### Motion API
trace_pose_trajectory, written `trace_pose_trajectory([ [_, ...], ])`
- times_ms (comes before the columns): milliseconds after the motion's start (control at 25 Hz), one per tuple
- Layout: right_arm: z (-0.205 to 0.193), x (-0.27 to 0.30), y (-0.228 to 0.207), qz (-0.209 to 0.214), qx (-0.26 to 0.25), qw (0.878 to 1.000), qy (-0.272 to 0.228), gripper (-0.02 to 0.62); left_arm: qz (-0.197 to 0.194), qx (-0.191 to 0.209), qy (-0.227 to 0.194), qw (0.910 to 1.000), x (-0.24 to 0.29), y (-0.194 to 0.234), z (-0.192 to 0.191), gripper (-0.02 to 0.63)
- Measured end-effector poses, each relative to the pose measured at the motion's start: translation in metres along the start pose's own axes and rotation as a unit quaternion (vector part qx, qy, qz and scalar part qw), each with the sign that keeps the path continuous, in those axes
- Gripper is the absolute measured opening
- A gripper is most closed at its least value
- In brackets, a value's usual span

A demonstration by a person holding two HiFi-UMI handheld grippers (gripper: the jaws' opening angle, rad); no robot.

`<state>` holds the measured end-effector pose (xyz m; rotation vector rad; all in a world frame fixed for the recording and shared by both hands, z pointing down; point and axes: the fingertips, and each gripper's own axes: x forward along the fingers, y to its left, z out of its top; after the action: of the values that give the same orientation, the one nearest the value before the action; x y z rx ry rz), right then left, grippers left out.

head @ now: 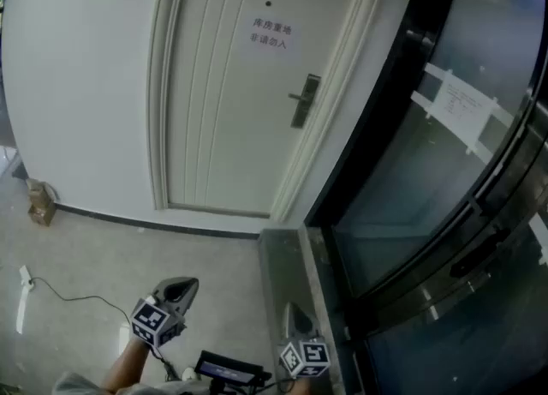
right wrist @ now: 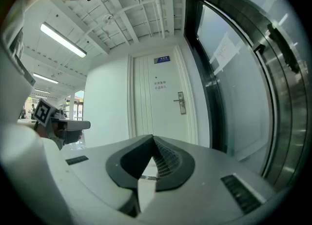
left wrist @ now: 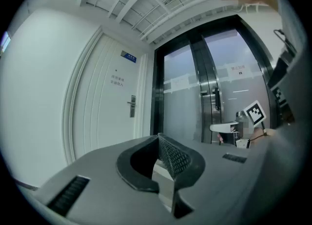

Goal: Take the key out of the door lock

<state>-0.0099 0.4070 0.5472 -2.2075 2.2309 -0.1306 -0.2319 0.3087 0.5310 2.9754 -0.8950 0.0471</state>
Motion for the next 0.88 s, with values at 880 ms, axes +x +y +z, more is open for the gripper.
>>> trace_pose_trajectory([
  [880, 0.007, -0.002, -0.056, 0.018, 0.001, 1.000, -0.017, 0.012, 0.002, 0.014, -0.002, 0.9999, 0.054, -0.045, 0.007, 0.006],
])
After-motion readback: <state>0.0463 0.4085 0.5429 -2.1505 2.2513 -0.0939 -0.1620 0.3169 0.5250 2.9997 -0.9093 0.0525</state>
